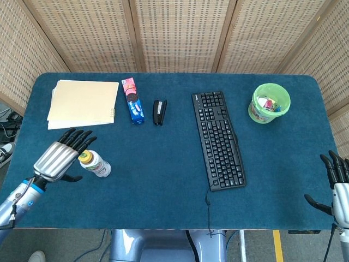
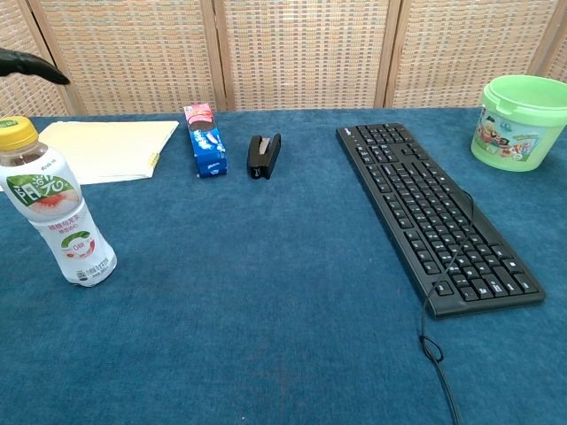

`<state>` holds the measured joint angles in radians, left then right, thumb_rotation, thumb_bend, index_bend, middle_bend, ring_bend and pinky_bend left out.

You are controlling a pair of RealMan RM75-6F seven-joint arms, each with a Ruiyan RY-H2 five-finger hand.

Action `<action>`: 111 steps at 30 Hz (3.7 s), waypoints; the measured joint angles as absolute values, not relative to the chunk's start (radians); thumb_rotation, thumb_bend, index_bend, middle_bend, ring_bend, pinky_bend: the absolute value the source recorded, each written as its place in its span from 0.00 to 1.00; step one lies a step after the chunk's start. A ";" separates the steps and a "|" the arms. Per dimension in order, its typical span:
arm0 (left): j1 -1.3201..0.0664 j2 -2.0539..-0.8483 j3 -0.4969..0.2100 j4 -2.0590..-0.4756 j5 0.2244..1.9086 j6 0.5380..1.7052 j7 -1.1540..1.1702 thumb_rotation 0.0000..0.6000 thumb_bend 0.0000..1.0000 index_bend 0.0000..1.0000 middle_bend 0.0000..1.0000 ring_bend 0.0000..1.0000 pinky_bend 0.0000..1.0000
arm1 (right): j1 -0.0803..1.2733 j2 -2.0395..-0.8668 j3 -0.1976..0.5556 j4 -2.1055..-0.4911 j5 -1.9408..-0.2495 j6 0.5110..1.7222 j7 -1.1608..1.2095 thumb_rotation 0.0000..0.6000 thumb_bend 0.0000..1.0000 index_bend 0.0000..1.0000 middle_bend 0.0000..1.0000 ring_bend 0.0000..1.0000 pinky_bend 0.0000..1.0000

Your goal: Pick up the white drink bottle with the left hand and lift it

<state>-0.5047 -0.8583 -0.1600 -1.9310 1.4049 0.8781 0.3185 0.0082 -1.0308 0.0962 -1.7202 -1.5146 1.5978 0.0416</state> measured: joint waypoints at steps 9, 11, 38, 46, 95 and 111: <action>-0.572 -0.933 -0.164 -1.873 1.336 0.839 0.324 1.00 0.00 0.00 0.10 0.19 0.23 | 0.008 -1.029 0.100 -1.721 -1.505 1.595 0.044 1.00 0.00 0.05 0.00 0.00 0.00; -0.581 -0.949 -0.158 -1.855 1.332 0.833 0.323 1.00 0.00 0.04 0.15 0.24 0.29 | 0.008 -1.028 0.102 -1.721 -1.503 1.595 0.046 1.00 0.00 0.05 0.00 0.00 0.00; -0.631 -1.015 -0.120 -1.812 1.202 0.855 0.378 1.00 0.46 0.66 0.58 0.57 0.68 | 0.009 -1.028 0.110 -1.717 -1.478 1.581 0.056 1.00 0.00 0.05 0.00 0.00 0.00; -0.638 -0.904 -0.186 -1.926 1.222 0.903 0.282 1.00 0.46 0.67 0.59 0.57 0.68 | 0.043 -1.016 0.107 -1.724 -1.467 1.491 0.119 1.00 0.00 0.06 0.00 0.00 0.00; -1.224 -1.189 -0.442 -2.078 0.555 1.073 0.531 1.00 0.46 0.68 0.60 0.57 0.68 | 0.731 -1.213 0.339 -1.871 -1.095 0.764 0.585 1.00 0.00 0.26 0.27 0.20 0.01; -1.222 -1.172 -0.425 -2.068 0.570 1.054 0.468 1.00 0.32 0.42 0.32 0.37 0.54 | 0.772 -1.313 0.375 -1.885 -0.846 0.913 0.359 1.00 0.46 0.69 0.64 0.77 0.85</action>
<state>-1.2225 -1.1718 -0.4248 -2.0681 0.5703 1.0541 0.4684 0.7719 -1.3134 0.3750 -1.8850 -0.8464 0.9126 0.3585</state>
